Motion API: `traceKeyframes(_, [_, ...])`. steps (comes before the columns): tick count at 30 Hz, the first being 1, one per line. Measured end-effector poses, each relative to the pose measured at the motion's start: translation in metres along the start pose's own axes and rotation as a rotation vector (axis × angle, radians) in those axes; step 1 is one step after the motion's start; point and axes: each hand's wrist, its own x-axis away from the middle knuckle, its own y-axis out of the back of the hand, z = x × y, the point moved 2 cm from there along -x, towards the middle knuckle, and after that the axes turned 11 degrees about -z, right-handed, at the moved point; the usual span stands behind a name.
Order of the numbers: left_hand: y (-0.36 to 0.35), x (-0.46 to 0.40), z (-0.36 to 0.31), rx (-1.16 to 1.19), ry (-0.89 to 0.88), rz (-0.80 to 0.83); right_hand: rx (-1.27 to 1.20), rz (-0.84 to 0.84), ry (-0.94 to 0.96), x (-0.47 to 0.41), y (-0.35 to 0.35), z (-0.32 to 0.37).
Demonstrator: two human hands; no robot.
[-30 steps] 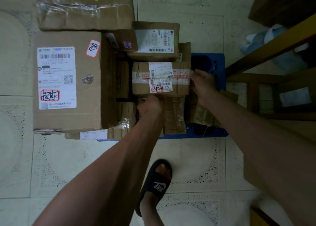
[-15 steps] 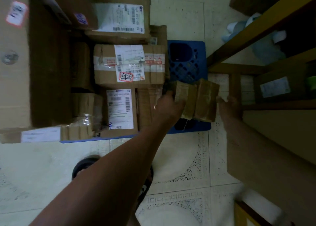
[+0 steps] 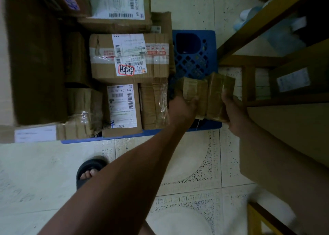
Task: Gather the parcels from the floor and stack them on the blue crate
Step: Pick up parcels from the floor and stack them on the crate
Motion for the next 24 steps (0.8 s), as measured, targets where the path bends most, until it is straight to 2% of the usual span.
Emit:
traceKeyframes(6, [0.031, 0.042, -0.023, -0.008, 0.02, -0.012, 0.006, 0.01, 0.059, 0.054, 0.023, 0.022])
traceKeyframes(11, [0.089, 0.077, -0.053, 0.025, -0.022, -0.058, 0.01, 0.007, 0.095, 0.112, 0.022, 0.041])
traceKeyframes(18, [0.172, 0.104, -0.057, -0.03, 0.014, -0.136, 0.017, 0.058, 0.125, 0.181, -0.015, 0.055])
traceKeyframes(24, [0.216, 0.101, -0.039, 0.023, 0.043, -0.187, 0.011, 0.129, 0.167, 0.204, -0.062, 0.062])
